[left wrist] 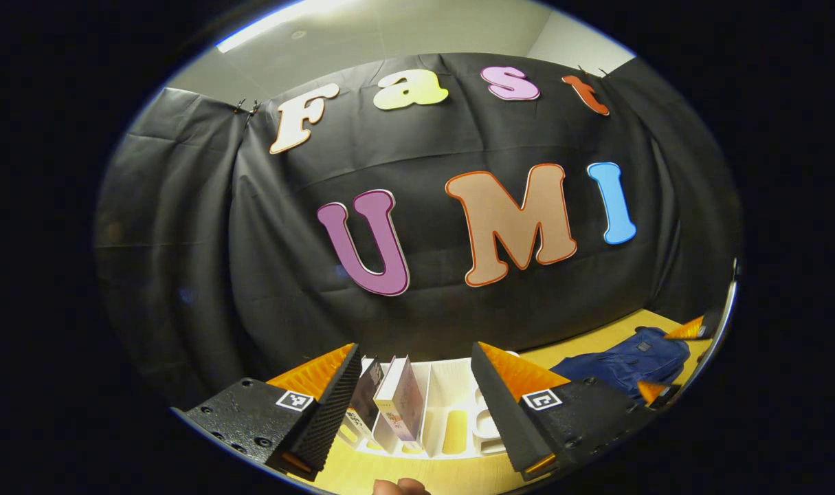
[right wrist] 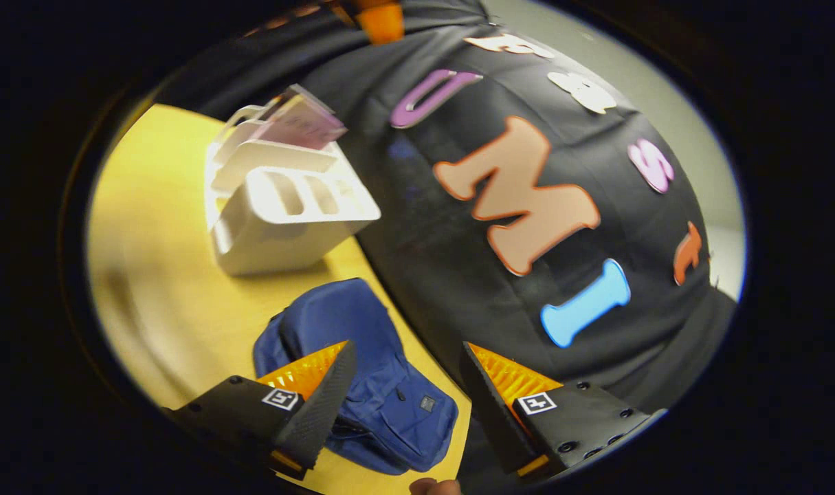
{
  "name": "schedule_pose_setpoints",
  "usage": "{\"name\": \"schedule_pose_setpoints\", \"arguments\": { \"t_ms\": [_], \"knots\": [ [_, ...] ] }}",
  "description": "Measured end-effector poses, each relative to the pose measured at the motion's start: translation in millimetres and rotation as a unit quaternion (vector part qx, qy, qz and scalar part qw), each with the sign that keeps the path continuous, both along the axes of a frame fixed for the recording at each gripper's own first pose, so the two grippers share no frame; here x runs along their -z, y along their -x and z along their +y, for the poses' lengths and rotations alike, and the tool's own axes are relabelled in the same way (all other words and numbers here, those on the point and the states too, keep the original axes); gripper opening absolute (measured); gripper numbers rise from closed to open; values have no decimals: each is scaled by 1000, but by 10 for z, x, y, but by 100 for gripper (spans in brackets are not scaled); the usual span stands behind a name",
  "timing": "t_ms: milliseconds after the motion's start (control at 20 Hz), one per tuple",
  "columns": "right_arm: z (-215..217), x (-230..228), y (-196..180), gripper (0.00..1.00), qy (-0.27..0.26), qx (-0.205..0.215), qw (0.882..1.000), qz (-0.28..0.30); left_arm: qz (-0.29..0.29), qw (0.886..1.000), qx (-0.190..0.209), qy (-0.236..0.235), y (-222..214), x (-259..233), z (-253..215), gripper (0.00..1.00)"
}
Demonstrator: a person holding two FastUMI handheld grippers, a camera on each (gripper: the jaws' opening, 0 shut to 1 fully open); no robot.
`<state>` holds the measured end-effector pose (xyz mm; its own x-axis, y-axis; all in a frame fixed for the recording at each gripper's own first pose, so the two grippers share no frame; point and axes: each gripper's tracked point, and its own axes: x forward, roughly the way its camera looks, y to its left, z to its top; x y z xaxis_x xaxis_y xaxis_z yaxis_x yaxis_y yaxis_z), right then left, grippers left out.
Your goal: Open the schoolbag, grab two books from the bookshelf and put them into the schoolbag.
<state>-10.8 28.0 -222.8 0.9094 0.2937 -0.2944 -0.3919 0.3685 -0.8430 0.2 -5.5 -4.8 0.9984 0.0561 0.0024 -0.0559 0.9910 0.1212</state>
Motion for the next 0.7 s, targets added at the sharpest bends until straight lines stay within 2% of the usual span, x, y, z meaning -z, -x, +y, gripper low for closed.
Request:
{"name": "schedule_pose_setpoints", "arguments": {
  "t_ms": [50, 150, 250, 300, 350, 650, 700],
  "knots": [
    [-2, 156, -1, 90, 19, -8, 1000, 10, -1, 1000, -3, -1, -4, -10, 17, 94],
    [-14, 416, -45, 99, 45, -19, 998, 27, 1, 1000, -12, -3, -7, 6, 60, 93],
    [-44, 655, -89, 99, 79, -18, 996, 44, 7, 1000, -18, -3, 37, 56, 146, 93],
    [-50, 740, -130, 95, 91, -17, 994, 50, 9, 1000, -20, -2, 50, 58, 154, 94],
    [-54, 828, -192, 99, 103, -17, 993, 53, 11, 1000, -21, -2, 62, 57, 166, 95],
    [68, 1170, -366, 99, 147, -44, 986, 67, 19, 999, -32, -12, 97, 60, 232, 94],
    [125, 1165, -392, 94, 150, -52, 985, 61, 17, 999, -36, -13, 88, 42, 252, 95]
  ]
}}
